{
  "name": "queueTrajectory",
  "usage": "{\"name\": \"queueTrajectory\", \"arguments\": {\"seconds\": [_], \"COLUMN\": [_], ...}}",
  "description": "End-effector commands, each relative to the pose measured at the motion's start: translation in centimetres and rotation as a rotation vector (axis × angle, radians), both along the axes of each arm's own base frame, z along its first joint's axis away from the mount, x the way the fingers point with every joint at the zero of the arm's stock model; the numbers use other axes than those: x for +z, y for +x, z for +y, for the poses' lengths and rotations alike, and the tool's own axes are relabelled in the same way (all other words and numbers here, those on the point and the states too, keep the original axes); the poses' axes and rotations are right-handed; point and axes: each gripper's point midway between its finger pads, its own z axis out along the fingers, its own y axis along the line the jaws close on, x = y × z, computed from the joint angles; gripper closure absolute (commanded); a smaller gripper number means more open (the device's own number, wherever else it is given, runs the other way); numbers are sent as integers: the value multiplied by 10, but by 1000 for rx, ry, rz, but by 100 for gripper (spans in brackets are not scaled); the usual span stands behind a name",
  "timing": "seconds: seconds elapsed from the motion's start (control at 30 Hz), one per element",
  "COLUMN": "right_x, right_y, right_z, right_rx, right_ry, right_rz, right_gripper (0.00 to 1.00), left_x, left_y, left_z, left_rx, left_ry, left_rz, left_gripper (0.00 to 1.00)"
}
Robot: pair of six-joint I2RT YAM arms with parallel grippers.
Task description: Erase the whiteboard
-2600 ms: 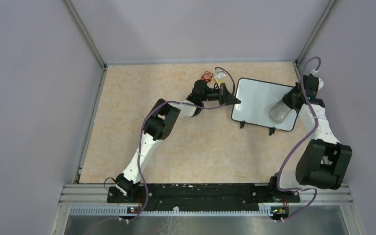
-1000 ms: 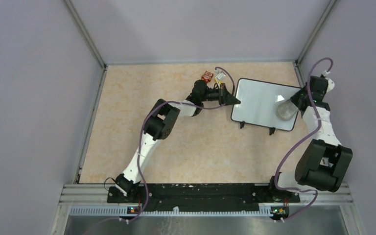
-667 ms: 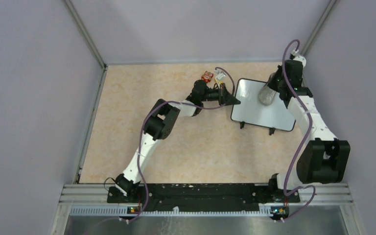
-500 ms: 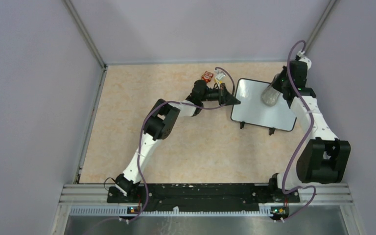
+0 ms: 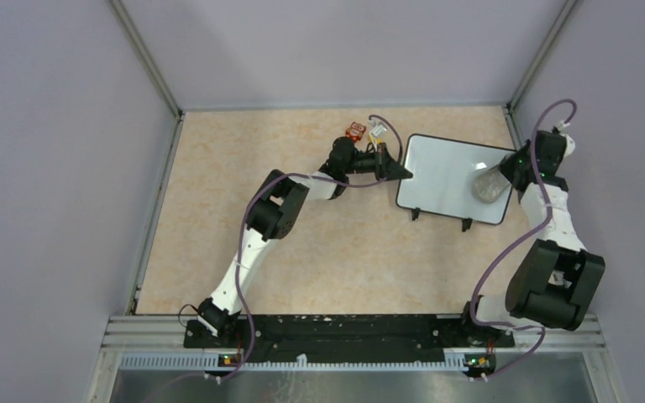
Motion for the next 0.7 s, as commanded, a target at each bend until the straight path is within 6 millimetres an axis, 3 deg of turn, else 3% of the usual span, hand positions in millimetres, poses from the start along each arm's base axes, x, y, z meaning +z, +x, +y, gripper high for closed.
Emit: {"name": "queueTrajectory", "arguments": {"seconds": [0.0,0.2,0.27,0.33,0.4,0.5,0.6,0.67], "right_x": [3,-13,-17,-20,-22,-23,-34,-47], "right_y": [15,30,32,35,34,29,11,-4], "right_z": [73,205,241,255,249,223,182,143], "right_rx": [167,421,503,538,517,453,376,284], "right_ry": [-74,-178,-188,-198,-208,-242,-236,-215], "right_rz": [-11,30,43,55,77,93,127,169], "right_gripper": [100,100,100,100,100,100,100,100], "left_x": [-5,-5,-4,-4,-4,-3,-3,-3], "left_y": [10,10,9,10,10,9,10,10], "left_z": [6,6,6,6,6,6,7,7], "left_rx": [37,37,36,36,37,36,37,39], "left_ry": [15,17,18,18,18,18,19,18], "left_rz": [-110,-112,-111,-113,-114,-116,-116,-116], "left_gripper": [100,100,100,100,100,100,100,100]}}
